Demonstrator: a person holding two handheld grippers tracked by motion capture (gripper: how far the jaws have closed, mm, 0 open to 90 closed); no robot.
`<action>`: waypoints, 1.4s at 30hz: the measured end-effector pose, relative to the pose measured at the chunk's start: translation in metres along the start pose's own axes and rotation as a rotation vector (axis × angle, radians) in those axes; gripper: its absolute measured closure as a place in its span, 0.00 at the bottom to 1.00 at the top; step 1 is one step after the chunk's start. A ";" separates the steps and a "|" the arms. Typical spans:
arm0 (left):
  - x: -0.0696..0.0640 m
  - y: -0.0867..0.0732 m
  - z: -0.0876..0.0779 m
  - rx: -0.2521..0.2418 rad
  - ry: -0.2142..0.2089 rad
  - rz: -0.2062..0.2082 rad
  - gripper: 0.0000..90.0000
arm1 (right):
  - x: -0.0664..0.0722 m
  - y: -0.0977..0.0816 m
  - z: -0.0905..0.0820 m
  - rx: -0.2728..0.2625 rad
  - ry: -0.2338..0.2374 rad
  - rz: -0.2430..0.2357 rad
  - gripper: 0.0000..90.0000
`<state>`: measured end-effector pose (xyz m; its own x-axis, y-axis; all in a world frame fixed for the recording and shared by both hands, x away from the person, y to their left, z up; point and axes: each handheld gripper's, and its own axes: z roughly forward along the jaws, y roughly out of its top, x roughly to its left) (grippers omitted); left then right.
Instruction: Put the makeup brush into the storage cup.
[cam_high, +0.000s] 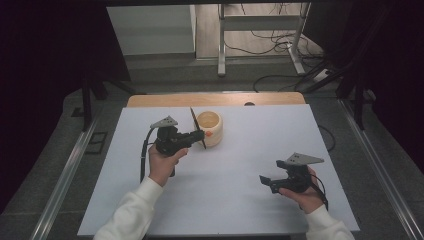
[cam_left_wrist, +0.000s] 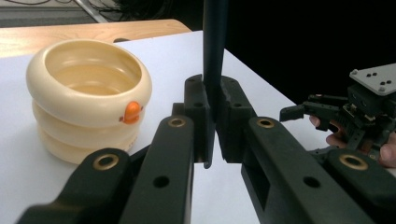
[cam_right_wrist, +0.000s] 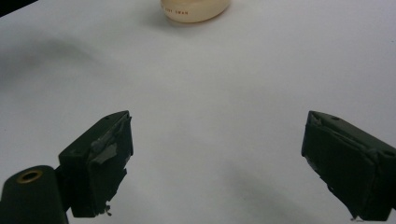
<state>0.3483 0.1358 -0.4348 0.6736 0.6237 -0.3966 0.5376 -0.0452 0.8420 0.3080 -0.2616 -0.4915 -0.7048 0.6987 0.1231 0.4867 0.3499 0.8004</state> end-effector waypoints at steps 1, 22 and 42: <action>0.000 0.001 0.000 -0.002 0.002 0.002 0.93 | 0.000 0.000 0.000 0.000 0.000 0.000 0.10; 0.014 0.025 0.008 0.009 0.043 0.004 0.93 | 0.000 0.000 0.001 0.008 -0.010 -0.006 0.10; 0.031 0.045 0.021 -0.017 0.126 0.013 0.93 | -0.001 -0.001 0.002 0.020 -0.023 -0.002 0.10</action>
<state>0.4036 0.1367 -0.4168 0.6109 0.7163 -0.3373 0.5197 -0.0415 0.8533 0.3093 -0.2613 -0.4931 -0.6937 0.7122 0.1077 0.4958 0.3636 0.7887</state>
